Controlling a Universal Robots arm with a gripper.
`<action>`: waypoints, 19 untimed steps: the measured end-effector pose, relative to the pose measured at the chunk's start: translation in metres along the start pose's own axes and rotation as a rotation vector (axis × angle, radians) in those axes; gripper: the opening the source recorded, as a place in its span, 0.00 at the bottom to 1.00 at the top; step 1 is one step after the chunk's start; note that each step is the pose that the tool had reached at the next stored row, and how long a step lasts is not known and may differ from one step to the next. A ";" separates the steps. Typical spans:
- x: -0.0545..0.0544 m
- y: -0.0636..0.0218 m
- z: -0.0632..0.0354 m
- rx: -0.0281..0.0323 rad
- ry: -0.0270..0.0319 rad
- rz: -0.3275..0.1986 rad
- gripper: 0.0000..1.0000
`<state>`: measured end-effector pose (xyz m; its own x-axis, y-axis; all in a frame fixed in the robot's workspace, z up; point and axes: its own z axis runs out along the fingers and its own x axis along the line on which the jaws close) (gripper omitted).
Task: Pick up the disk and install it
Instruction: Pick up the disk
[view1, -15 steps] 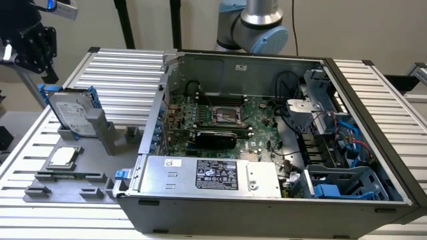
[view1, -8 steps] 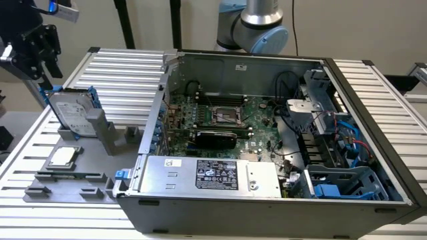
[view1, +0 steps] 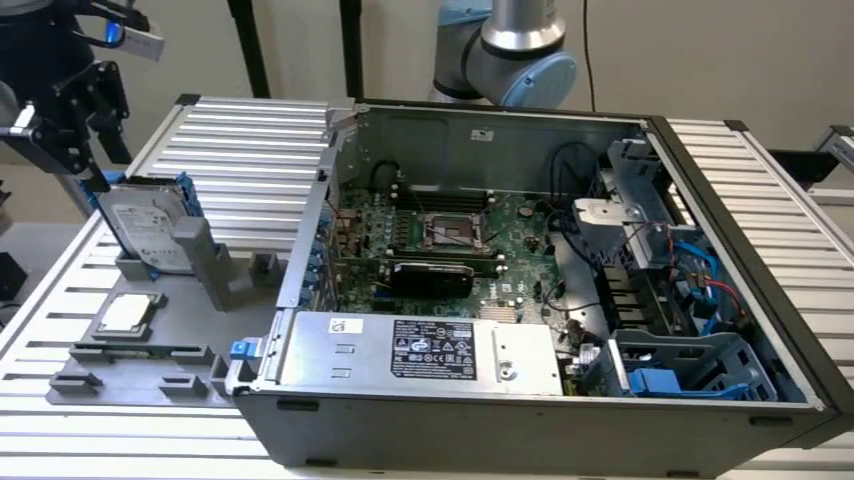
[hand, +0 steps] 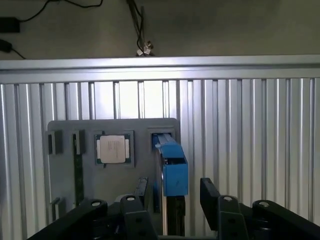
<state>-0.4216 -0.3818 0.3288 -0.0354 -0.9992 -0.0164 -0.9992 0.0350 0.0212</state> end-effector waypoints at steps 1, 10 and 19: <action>0.000 0.0000 0.0018 0.0000 0.0000 0.000 1.00; 0.000 0.0005 0.0182 -0.0001 0.0001 -0.004 1.00; -0.001 0.0043 0.0347 -0.0002 0.0009 -0.042 1.00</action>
<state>-0.4265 -0.3803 0.2943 0.0066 -0.9998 -0.0164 -0.9998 -0.0069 0.0207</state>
